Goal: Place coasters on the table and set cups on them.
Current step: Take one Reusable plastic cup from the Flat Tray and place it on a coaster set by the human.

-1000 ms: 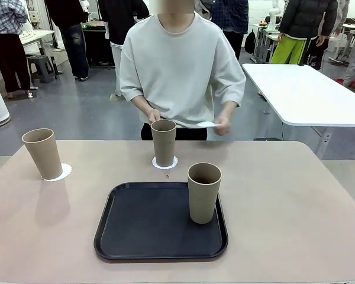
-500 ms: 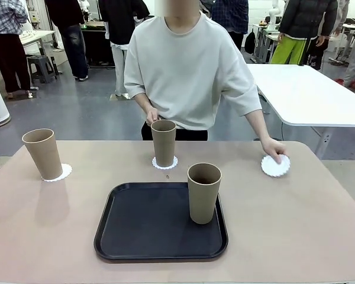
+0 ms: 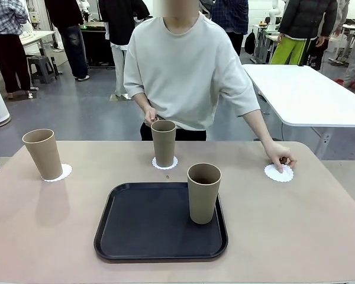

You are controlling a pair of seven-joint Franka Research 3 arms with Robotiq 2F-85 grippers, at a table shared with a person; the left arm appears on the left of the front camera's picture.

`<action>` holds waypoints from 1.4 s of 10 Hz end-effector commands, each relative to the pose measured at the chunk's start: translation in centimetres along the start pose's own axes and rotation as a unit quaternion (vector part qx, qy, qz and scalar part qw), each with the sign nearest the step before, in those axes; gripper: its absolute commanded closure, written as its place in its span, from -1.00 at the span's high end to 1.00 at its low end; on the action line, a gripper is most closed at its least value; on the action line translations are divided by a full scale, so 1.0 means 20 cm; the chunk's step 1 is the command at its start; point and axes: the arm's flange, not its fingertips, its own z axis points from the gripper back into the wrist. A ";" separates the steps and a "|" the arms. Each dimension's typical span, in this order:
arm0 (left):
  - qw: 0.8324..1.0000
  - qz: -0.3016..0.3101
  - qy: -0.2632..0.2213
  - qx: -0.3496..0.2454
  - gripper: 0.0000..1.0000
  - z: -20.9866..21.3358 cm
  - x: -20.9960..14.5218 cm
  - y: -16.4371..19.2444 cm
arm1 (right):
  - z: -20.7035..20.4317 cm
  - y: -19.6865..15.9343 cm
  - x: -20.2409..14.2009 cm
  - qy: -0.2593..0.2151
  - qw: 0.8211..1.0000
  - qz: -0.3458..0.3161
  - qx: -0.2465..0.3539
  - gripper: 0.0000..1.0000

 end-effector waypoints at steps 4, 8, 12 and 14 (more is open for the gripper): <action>1.000 0.004 -0.008 0.001 1.00 0.01 0.01 -0.01 | -0.14 0.48 0.25 -0.005 0.984 -0.050 -0.172 1.00; 1.000 0.004 -0.008 0.001 1.00 0.01 0.01 -0.01 | -0.51 0.80 0.35 -0.027 0.915 -0.020 -0.403 1.00; 1.000 0.004 -0.008 0.001 1.00 0.01 0.01 -0.01 | -0.76 0.66 0.38 0.037 0.862 0.160 -0.480 1.00; 1.000 0.004 -0.008 0.001 1.00 0.01 0.01 -0.01 | -0.74 0.58 0.38 0.049 0.861 0.223 -0.455 1.00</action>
